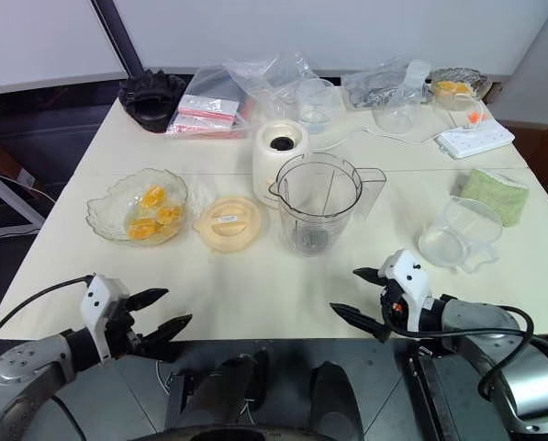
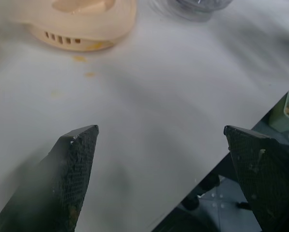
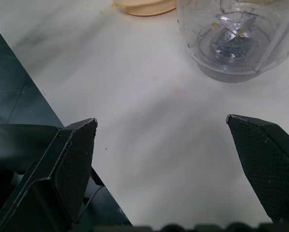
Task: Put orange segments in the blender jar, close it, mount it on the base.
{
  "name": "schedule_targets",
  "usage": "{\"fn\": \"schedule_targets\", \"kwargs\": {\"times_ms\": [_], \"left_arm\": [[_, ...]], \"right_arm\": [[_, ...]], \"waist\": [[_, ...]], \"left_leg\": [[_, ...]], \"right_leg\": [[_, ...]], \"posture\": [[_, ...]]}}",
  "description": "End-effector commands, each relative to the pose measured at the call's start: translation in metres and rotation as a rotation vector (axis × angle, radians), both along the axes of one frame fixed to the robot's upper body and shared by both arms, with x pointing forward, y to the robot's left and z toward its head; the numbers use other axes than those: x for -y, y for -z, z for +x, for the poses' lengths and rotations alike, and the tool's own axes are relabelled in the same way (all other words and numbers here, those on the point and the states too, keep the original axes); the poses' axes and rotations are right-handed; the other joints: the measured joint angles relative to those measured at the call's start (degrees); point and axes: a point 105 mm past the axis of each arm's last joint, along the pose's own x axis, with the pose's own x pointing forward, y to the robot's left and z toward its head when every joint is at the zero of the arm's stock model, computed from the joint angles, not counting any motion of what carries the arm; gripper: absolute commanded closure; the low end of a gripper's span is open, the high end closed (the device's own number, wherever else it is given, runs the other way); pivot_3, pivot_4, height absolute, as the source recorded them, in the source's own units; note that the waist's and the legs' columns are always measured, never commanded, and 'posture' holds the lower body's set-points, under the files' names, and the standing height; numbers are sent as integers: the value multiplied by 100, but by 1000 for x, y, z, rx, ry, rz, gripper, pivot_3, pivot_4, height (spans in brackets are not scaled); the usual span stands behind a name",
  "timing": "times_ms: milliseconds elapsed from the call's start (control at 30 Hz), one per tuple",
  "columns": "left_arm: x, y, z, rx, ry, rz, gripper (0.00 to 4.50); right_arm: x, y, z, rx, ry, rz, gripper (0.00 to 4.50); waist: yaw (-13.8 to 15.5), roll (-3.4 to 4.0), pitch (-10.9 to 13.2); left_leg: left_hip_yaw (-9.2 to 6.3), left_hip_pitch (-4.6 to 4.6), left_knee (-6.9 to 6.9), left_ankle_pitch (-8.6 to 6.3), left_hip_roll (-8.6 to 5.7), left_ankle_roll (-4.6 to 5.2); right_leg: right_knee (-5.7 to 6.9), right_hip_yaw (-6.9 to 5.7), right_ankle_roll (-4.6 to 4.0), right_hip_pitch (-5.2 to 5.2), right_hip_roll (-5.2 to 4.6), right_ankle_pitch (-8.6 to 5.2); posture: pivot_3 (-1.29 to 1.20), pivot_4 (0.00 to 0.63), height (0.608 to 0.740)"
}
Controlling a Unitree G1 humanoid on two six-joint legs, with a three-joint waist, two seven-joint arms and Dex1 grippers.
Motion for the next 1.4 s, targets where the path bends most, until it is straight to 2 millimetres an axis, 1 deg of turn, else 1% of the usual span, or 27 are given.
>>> {"fn": "schedule_targets", "kwargs": {"times_ms": [33,400,867,933,1000,1067,1133,1200,1267,1333,1400], "left_arm": [[6,-6,1,35,16,-6,171],[1,-11,14,86,-18,24,171],[3,-15,16,93,-26,12,171],[-2,-20,19,78,-17,31,171],[-11,-36,29,89,-29,41,171],[-24,-58,46,122,-82,49,171],[-33,-79,61,152,-120,56,171],[-41,-94,73,139,-145,81,171],[-50,-104,84,113,-187,117,171],[-65,-107,101,102,-260,243,171],[-84,-106,118,110,-358,394,171]], "right_arm": [[-5,-8,-2,41,-11,9,2],[-6,-9,1,62,-6,4,2],[-9,-13,5,82,-26,-5,2],[-9,-12,5,78,-31,-12,2],[-10,-9,0,59,-56,-30,2],[-14,-8,-7,36,-95,-38,2],[-20,-12,-11,28,-123,-22,2],[-25,-18,-11,31,-144,-2,2],[-30,-23,-12,31,-164,14,2],[-37,-27,-15,33,-192,27,2],[-43,-30,-15,38,-207,40,2]], "waist": [[0,0,0],[1,-2,1],[3,-3,1],[4,-5,2],[17,-7,2],[31,-7,2],[13,-11,1],[-8,-14,0],[-32,-19,1],[-21,-27,6],[3,-28,6]], "left_leg": [[1,0,0,0,0,0],[5,-1,-2,0,1,0],[5,0,-2,0,2,0],[5,0,-2,0,1,0],[4,0,-2,0,4,0],[3,0,-2,0,6,0],[2,1,-2,0,7,0],[2,5,-1,1,7,1],[4,6,-2,1,7,1],[7,6,-2,1,7,1],[9,5,-5,1,7,2]], "right_leg": [[-1,0,0,-1,0,0],[-7,1,-1,-1,1,0],[-7,0,0,-1,2,1],[-6,0,0,-1,2,1],[-5,0,0,-2,6,1],[0,-1,0,-2,8,1],[7,-1,0,-3,10,1],[10,-1,2,-4,11,2],[12,-1,3,-6,13,3],[12,1,5,-8,13,4],[11,1,5,-12,14,5]], "posture": [[0,150,740],[0,150,740],[0,150,740],[0,150,740],[0,150,740],[0,150,740],[0,150,740],[0,150,740],[0,150,740],[0,150,740],[0,150,740]]}}
